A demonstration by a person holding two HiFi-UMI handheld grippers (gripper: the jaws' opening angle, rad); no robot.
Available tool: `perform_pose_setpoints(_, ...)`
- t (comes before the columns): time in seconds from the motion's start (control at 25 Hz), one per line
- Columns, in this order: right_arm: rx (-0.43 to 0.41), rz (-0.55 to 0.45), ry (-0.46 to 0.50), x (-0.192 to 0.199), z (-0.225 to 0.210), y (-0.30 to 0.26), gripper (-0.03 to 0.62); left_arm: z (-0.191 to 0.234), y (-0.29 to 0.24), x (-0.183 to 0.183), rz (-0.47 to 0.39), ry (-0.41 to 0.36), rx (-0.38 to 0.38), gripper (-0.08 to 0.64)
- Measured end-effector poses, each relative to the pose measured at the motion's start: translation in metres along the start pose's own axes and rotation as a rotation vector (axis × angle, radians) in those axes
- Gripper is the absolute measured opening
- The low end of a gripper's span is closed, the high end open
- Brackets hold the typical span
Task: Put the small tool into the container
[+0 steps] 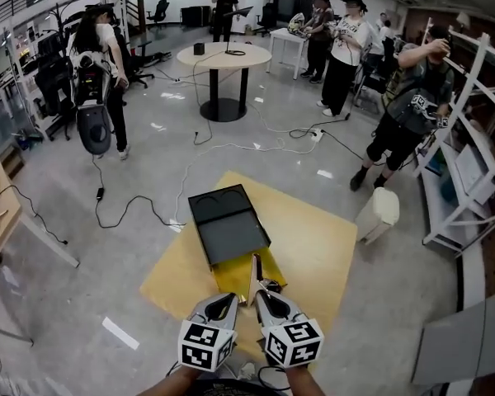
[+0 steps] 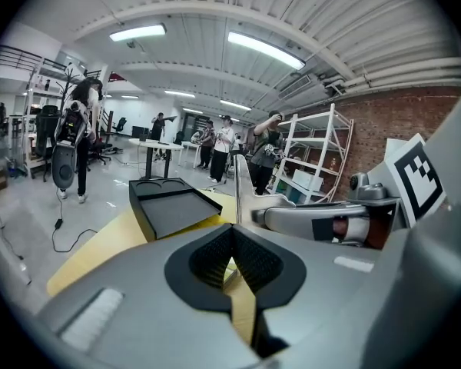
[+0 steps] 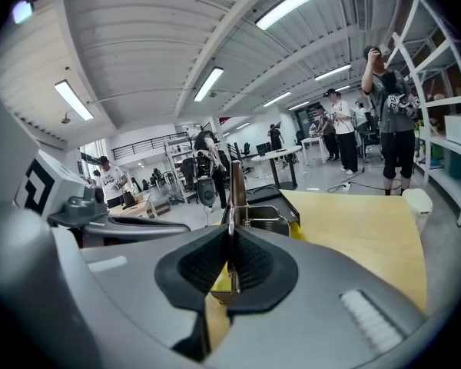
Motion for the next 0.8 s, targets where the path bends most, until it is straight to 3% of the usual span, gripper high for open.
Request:
perform_pose_setpoints(0.16,0.03,-0.011,-0.028,-0.015,0.002,-0.081,0.009,0.072,-0.033,-0.021,-0.014,-0.012,0.036,0.003)
perform_pose_setpoints(0.4,0.04,-0.023,-0.123,-0.05,0.063,-0.204,0.009,0.208,-0.022,-0.068,-0.016,-0.022,0.058,0.003)
perform_pose_setpoints(0.6,0.055,-0.017,-0.17,-0.031,0.087,-0.297,0.008,0.303,-0.027,-0.059,-0.024,-0.021,0.066,0.003)
perform_pose_setpoints(0.8,0.086,-0.005,-0.246,-0.027,0.15,-0.376,0.009,0.402,0.009,-0.067,-0.022,-0.013,0.071,0.003)
Point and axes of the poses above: the fingertips, and each gripper's own axes: y backward along the fingers, z to its left, x out of its underside, the point moved 9 cm from there along y, backward along the fingers, and after that the axes turned 1 degree about -z, right-handed, at the moved point
